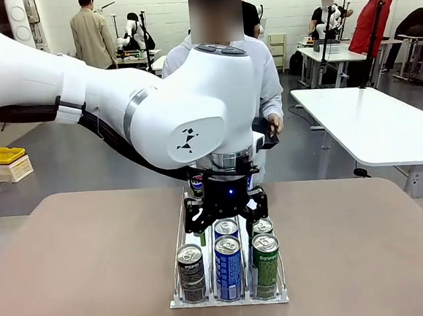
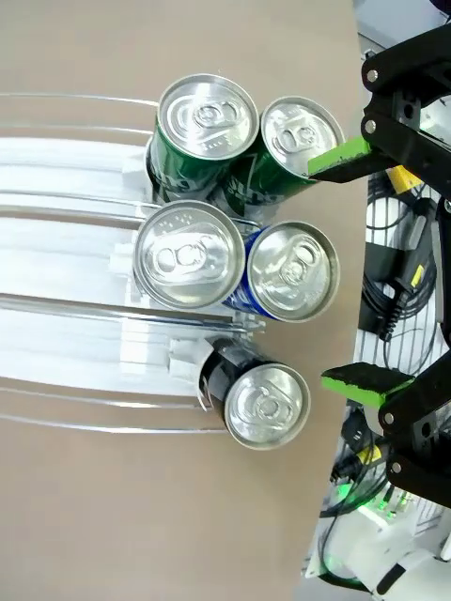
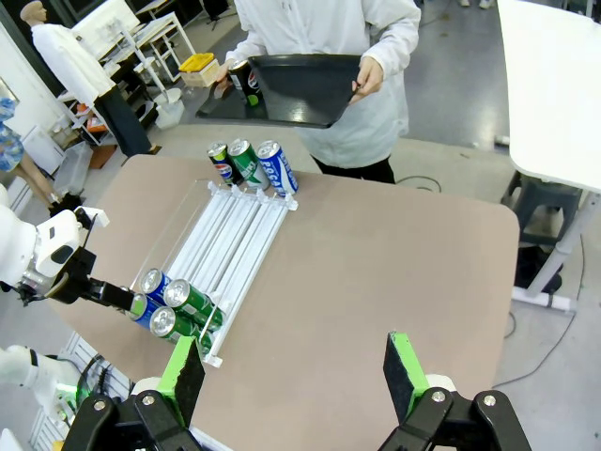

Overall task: Retrieve and hand over the desired beverage to the person.
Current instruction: Pick up another can of the same type that the person held from the Automatic Can Dispenser.

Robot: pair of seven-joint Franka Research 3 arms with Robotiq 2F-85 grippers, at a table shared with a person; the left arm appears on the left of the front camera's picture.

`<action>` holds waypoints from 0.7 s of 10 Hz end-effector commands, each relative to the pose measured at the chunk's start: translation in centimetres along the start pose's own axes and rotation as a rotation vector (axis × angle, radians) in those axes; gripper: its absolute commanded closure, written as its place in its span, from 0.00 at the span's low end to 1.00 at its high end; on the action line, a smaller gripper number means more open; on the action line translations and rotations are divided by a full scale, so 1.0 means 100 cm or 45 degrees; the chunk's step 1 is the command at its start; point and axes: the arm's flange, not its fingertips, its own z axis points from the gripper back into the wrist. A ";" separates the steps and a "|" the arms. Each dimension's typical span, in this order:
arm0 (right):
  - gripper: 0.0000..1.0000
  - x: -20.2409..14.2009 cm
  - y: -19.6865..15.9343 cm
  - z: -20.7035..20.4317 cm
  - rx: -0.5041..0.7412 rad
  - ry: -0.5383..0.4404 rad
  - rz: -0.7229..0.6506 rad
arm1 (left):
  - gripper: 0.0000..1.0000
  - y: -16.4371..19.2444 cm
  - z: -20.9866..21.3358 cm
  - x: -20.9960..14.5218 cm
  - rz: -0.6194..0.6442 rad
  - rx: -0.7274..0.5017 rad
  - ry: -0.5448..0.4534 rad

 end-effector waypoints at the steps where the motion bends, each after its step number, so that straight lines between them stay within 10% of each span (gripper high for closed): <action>1: 0.00 0.000 -0.001 -0.002 0.029 -0.005 0.003 | 0.00 0.004 -0.009 0.005 -0.017 -0.063 -0.003; 7: 0.00 0.000 -0.001 -0.002 0.029 -0.005 0.003 | 0.00 0.009 -0.015 0.009 -0.084 -0.127 0.115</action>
